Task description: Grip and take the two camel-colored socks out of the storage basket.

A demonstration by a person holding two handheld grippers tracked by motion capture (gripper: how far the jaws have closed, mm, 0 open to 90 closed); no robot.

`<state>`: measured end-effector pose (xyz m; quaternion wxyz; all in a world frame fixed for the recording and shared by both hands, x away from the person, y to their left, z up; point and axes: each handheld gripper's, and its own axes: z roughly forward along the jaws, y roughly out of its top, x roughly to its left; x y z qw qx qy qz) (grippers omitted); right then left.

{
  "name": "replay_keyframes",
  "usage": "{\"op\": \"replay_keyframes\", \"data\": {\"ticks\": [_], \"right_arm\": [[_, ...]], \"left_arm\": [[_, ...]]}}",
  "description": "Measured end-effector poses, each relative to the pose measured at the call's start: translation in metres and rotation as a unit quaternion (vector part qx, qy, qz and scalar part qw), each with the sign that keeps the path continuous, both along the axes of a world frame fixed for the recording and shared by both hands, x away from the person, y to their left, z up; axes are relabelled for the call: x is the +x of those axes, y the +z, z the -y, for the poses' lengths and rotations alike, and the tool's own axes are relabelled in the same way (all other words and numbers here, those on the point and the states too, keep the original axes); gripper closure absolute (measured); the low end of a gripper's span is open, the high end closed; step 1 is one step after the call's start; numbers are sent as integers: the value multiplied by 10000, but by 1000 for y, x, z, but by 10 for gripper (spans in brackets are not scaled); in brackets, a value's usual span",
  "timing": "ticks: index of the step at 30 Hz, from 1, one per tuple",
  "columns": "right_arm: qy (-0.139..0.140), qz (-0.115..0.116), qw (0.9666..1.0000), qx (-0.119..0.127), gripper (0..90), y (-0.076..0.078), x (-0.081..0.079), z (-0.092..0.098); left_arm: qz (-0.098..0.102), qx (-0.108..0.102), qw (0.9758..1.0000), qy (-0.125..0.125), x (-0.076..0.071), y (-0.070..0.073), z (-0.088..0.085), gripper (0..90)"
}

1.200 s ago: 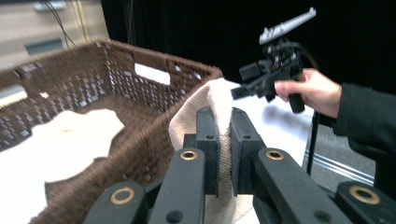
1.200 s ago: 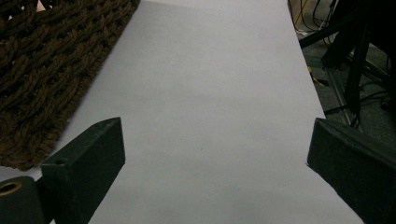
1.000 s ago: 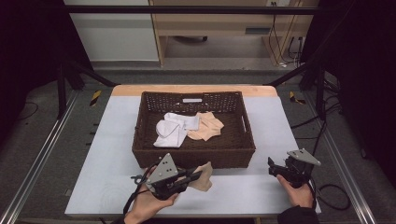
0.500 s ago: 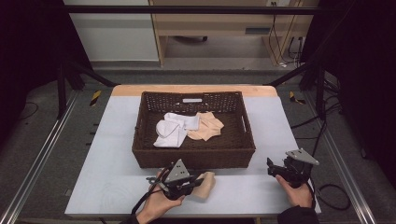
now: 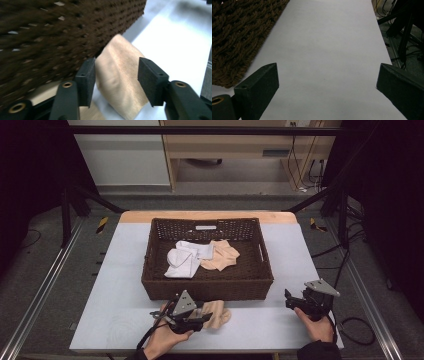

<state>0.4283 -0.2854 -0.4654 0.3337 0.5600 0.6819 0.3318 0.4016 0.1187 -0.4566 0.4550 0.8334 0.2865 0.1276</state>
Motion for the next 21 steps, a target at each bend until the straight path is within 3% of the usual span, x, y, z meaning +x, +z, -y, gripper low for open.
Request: {"op": "replay_keyframes", "data": {"ticks": [6,15,21], "right_arm": [[-16,-1,10000,-6,45,0,0,1],[-46,-3,10000,5,45,0,0,1],[-40,-5,10000,7,45,0,0,2]], "left_arm": [[231,-104,9993,260,-3,14,-33,412],[209,-57,9979,603,-7,7,-70,363],[135,-67,9956,930,-5,4,-99,346]]}}
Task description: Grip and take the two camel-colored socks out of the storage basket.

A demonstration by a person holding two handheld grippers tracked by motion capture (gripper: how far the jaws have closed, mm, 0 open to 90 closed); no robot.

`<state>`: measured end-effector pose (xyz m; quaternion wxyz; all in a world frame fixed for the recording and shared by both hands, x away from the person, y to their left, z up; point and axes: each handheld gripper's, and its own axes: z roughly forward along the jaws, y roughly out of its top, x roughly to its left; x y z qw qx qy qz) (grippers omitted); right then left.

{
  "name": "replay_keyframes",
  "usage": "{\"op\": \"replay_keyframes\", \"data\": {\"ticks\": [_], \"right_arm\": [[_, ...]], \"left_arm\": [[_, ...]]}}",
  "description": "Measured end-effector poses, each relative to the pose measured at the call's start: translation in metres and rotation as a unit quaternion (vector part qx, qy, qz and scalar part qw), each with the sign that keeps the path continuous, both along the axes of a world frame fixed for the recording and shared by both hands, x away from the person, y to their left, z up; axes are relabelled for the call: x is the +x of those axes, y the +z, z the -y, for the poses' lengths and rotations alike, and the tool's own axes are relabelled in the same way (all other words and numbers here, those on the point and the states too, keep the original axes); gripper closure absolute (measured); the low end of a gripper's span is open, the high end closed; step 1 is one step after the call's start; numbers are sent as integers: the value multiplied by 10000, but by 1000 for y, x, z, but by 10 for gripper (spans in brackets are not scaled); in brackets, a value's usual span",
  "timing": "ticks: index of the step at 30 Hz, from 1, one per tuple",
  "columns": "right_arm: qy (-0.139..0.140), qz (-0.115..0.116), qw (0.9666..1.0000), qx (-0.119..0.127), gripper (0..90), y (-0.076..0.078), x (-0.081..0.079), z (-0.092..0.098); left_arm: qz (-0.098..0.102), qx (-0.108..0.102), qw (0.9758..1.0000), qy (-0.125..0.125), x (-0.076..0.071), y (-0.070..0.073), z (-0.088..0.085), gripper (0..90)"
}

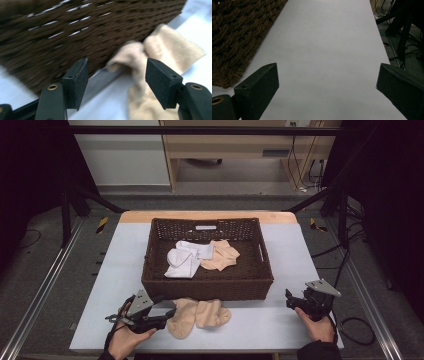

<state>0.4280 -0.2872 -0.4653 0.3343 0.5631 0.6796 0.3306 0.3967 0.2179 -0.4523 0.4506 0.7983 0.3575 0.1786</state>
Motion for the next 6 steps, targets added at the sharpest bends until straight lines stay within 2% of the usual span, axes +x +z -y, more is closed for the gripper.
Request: {"op": "replay_keyframes", "data": {"ticks": [6], "right_arm": [[26,-11,10000,-15,45,-1,1,-1]], "left_arm": [[-50,11,9997,230,0,-5,-24,336]]}}
